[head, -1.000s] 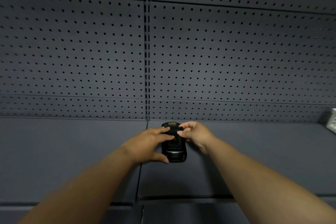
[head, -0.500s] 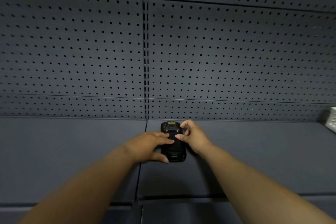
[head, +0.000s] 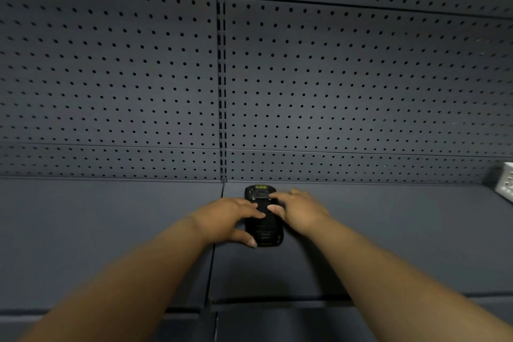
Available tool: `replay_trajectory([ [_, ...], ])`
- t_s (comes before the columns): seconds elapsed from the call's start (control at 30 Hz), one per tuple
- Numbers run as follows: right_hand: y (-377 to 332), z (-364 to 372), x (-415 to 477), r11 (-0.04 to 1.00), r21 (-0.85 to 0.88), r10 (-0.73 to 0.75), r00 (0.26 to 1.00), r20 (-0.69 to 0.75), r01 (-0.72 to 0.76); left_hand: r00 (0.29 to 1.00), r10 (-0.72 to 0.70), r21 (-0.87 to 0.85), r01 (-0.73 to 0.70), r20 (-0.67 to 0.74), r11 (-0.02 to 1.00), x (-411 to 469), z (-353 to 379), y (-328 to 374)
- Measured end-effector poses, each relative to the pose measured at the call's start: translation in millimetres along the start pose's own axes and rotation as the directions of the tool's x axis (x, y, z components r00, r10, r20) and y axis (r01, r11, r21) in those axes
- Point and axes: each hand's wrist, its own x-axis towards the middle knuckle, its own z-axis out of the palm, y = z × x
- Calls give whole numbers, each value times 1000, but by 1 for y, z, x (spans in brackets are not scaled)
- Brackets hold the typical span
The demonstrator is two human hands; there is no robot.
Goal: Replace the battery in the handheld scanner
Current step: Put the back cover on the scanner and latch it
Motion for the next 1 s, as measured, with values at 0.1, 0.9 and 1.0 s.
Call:
replay_trajectory([
  [0.1,-4,-6,-2,999,-50,-12,1000,9,13,1000,-1,21,1,3,1000,-1,-1,1],
  [0.9,-11,-6,2,993,97,61,997,47,-65,975,-186,303,142,119,942,18,-21,0],
  [1.0,-11,-7,2,992,106,60,997,48,-65,980,-170,315,128,108,940,20,-22,-1],
])
